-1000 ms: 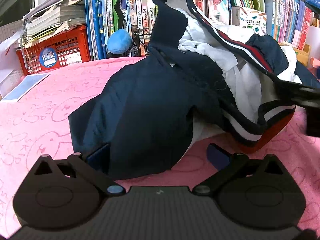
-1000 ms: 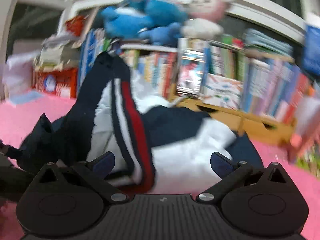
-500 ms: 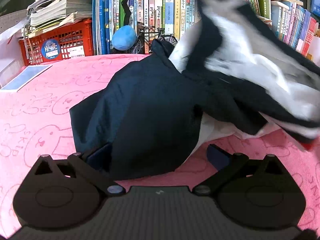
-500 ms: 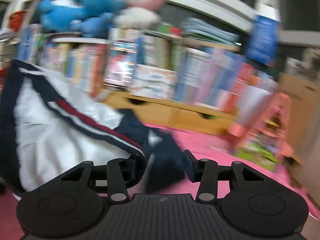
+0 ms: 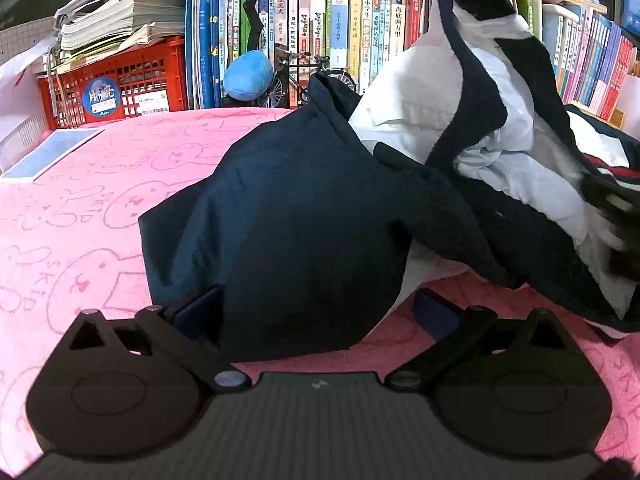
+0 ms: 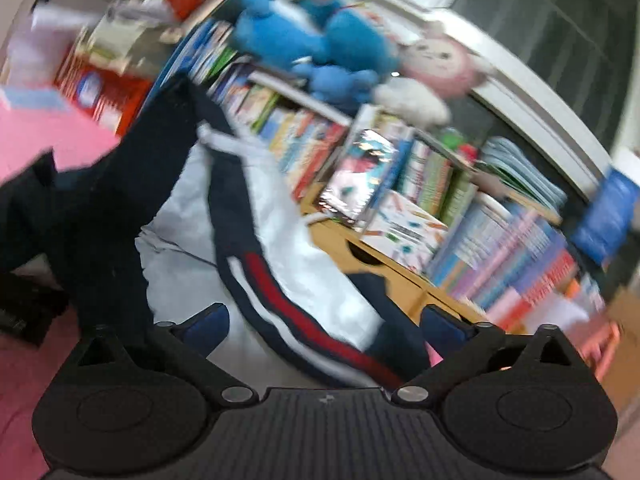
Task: Fold clothes
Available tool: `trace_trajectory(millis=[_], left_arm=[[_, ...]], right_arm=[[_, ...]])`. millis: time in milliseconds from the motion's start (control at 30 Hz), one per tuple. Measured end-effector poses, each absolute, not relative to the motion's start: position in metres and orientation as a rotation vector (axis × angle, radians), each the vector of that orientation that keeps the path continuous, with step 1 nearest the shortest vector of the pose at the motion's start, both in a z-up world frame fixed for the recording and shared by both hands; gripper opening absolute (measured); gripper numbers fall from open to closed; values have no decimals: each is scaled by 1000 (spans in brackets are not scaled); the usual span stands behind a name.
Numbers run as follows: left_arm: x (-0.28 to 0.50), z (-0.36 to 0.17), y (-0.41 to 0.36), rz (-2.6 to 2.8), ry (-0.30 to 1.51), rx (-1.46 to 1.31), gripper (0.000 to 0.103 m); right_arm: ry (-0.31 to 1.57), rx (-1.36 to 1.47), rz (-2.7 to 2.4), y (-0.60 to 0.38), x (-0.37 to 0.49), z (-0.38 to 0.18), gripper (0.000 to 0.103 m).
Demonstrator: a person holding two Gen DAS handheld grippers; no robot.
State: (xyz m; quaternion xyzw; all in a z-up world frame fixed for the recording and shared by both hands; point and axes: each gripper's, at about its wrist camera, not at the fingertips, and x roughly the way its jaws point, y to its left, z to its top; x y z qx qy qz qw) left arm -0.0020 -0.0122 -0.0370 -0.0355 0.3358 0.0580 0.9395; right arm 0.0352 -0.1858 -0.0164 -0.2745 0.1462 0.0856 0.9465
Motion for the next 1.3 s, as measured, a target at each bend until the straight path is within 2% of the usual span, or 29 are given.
trace_trajectory(millis=[33, 100, 400, 533, 600, 700, 767, 800, 833, 867, 900, 933, 967, 1033, 1100, 1167, 1200, 1233, 1300], left_arm=[[-6, -33, -12, 96, 662, -87, 103], [-15, -25, -11, 52, 615, -116, 103], [-52, 12, -10, -144, 402, -240, 103], [-31, 30, -39, -208, 389, -143, 103], [-31, 34, -54, -246, 312, -83, 103], [-6, 23, -80, -99, 318, 127, 103], [19, 12, -89, -10, 382, 232, 103], [26, 7, -85, -4, 397, 224, 103], [34, 3, -82, 3, 411, 217, 97], [40, -1, -77, 7, 424, 204, 77], [37, -1, -68, -11, 426, 161, 65], [34, 1, -58, -37, 436, 118, 47], [31, 3, -49, -61, 443, 80, 42], [24, 8, -37, -54, 423, 103, 42], [16, 13, -25, -25, 398, 144, 42], [7, 17, -13, 33, 369, 144, 41], [1, 20, -6, 71, 351, 139, 41], [-3, 22, 5, 117, 339, 122, 41], [-11, 26, 27, 201, 315, 86, 41]], right_arm=[[309, -575, 174, -177, 45, -18, 43], [330, -581, 169, -166, 61, -18, 22], [326, -240, 139, -251, 45, 12, 22], [342, -139, 147, -274, 39, 18, 22], [330, -148, 140, -278, 33, 18, 22], [324, -208, 114, -278, 31, 15, 22], [335, -242, 126, -275, 30, 11, 25], [338, -271, 143, -271, 28, 7, 34], [338, -308, 161, -264, 26, 3, 48], [329, -356, 175, -256, 24, -2, 56], [309, -408, 181, -245, 24, -7, 66], [283, -460, 179, -234, 24, -12, 72], [259, -496, 173, -224, 26, -15, 75], [221, -531, 164, -204, 34, -19, 89], [213, -548, 197, -185, 44, -22, 90], [233, -544, 225, -173, 47, -23, 73], [247, -538, 237, -168, 48, -24, 39], [252, -507, 235, -169, 46, -22, 12], [252, -373, 207, -189, 35, -14, 12]])
